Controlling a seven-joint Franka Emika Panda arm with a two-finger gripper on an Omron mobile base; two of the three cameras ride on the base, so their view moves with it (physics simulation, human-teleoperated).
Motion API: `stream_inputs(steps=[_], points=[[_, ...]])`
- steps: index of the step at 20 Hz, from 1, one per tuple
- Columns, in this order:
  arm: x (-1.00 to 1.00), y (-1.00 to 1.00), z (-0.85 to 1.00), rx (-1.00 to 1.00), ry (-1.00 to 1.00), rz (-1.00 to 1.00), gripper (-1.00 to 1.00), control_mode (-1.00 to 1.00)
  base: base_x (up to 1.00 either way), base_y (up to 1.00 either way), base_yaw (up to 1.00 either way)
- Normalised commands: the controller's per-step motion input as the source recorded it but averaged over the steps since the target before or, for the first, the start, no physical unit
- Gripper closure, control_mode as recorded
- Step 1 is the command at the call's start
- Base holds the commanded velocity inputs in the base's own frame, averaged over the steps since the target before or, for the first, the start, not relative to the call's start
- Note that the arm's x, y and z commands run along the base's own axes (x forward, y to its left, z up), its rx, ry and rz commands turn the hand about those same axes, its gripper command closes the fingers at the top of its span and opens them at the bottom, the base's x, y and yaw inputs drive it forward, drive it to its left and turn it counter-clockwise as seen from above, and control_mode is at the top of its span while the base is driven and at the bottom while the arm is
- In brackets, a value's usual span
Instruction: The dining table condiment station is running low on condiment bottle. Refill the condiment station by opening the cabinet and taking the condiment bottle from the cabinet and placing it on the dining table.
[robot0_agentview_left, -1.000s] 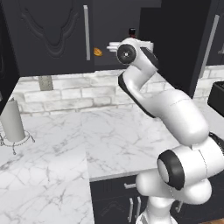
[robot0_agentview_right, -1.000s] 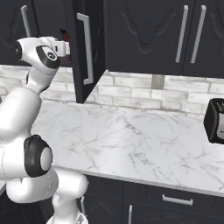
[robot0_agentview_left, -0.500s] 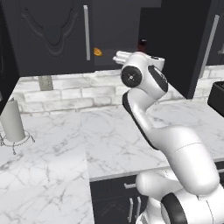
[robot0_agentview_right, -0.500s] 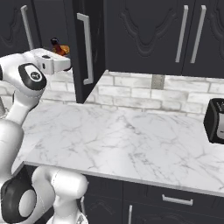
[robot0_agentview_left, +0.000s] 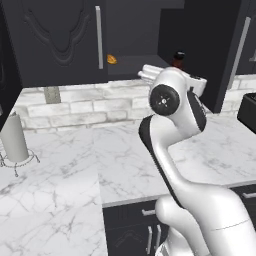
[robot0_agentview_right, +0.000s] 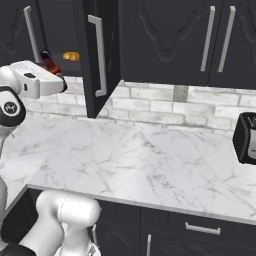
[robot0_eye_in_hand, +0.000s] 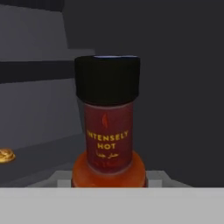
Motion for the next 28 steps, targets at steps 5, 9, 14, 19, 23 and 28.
stream_inputs(steps=[5,9,14,19,23,28], points=[[-1.00,-0.06,-0.07,0.02,0.00,0.00,1.00,-1.00,0.00,0.00,0.00],[-1.00,-0.15,-0.09,0.00,0.00,0.00,1.00,-1.00,0.00,0.00,0.00],[-1.00,-0.22,-0.08,0.00,0.00,0.00,1.00,-1.00,0.00,0.00,0.00],[-0.73,-0.14,-0.03,0.00,0.00,-0.01,1.00,-1.00,0.00,0.00,0.00],[0.00,0.01,0.00,0.00,0.00,0.00,1.00,-1.00,0.00,0.00,0.00],[0.00,0.00,0.00,0.00,0.00,0.00,1.00,-1.00,0.00,0.00,0.00]])
